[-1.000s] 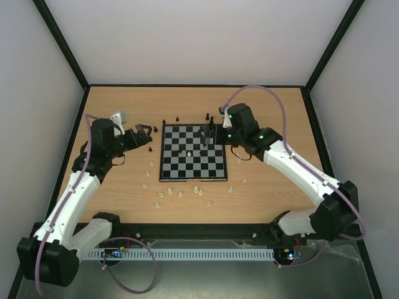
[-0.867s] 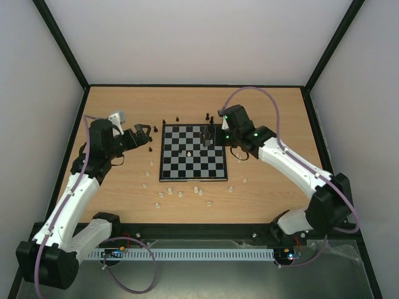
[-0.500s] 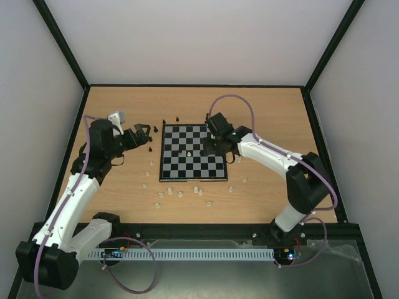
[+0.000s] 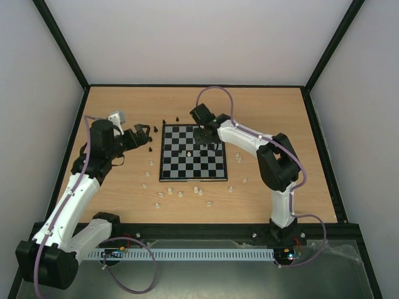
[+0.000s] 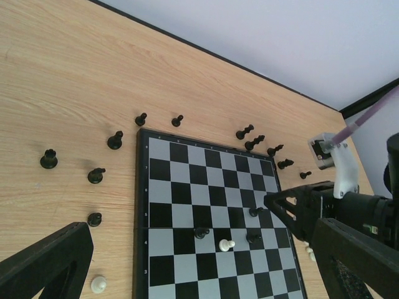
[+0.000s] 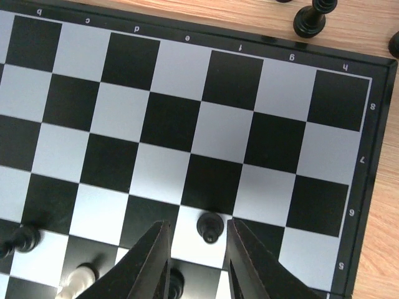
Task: Set up the chess pieces on the board
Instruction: Pick up the chess piece from the chessboard, then place the chess piece on the chessboard, then move the chess piece to the chessboard.
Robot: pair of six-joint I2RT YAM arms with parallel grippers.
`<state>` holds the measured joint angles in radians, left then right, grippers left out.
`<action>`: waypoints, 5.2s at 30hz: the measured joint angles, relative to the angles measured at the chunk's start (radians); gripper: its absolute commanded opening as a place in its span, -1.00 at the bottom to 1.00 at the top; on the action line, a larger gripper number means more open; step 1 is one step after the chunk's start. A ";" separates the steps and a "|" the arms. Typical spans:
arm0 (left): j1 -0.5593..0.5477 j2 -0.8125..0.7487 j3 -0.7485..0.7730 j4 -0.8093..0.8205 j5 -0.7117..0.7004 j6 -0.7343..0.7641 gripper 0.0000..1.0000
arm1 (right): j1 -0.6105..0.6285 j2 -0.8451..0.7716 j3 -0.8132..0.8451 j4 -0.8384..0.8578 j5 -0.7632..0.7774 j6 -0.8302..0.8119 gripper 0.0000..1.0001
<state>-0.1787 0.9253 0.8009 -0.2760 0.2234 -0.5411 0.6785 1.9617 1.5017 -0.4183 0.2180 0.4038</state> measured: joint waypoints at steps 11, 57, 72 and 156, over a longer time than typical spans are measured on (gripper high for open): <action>-0.002 0.000 -0.008 -0.002 -0.011 0.003 0.99 | -0.020 0.056 0.051 -0.051 0.015 0.000 -0.58; -0.002 0.004 -0.017 -0.001 -0.026 0.003 0.99 | -0.177 0.132 0.063 -0.047 0.001 -0.019 -0.84; -0.002 0.004 -0.017 -0.001 -0.026 0.003 0.99 | -0.177 0.156 0.093 -0.038 -0.008 -0.022 -0.52; -0.007 -0.008 -0.017 -0.008 -0.042 0.010 0.99 | -0.135 0.186 0.147 -0.073 -0.070 -0.027 -0.70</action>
<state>-0.1860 0.9173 0.7837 -0.2836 0.1810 -0.5308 0.5434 2.1479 1.6489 -0.4915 0.1478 0.3767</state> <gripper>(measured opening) 0.996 0.148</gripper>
